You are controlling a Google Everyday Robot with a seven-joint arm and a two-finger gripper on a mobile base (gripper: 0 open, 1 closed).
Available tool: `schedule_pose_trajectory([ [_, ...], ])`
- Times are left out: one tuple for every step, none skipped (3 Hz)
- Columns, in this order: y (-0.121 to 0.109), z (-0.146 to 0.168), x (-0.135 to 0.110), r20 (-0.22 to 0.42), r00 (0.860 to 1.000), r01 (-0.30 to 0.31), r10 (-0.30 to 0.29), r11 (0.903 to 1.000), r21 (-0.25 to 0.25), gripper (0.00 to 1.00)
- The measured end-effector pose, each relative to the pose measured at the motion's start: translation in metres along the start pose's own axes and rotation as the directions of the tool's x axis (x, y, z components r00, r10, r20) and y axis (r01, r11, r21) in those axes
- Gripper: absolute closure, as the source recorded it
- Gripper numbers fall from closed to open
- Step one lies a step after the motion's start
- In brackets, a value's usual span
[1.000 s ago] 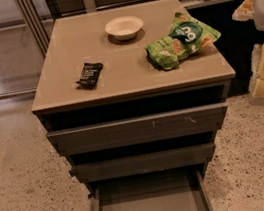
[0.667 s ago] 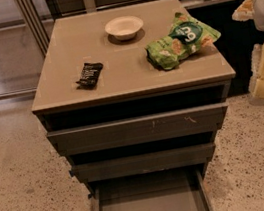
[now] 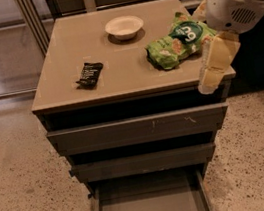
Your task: Place rxbar chocolate into bottom drawer
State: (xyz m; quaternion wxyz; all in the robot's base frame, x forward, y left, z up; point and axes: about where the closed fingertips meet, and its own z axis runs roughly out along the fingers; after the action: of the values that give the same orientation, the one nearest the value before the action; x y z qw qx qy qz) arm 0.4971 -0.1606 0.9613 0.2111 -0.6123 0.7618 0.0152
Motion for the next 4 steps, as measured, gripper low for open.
schedule_pose_trajectory([
  [-0.016,0.026,-0.025,0.036,0.999,-0.022,0.024,0.9990,-0.038,0.00],
  [-0.016,0.026,-0.025,0.036,0.999,-0.022,0.024,0.9990,-0.038,0.00],
  [-0.004,0.045,-0.038,0.074,0.997,-0.017,0.024,0.9950,-0.098,0.00],
  [-0.008,0.064,-0.079,0.191,0.981,-0.006,0.026,0.9948,-0.102,0.00],
])
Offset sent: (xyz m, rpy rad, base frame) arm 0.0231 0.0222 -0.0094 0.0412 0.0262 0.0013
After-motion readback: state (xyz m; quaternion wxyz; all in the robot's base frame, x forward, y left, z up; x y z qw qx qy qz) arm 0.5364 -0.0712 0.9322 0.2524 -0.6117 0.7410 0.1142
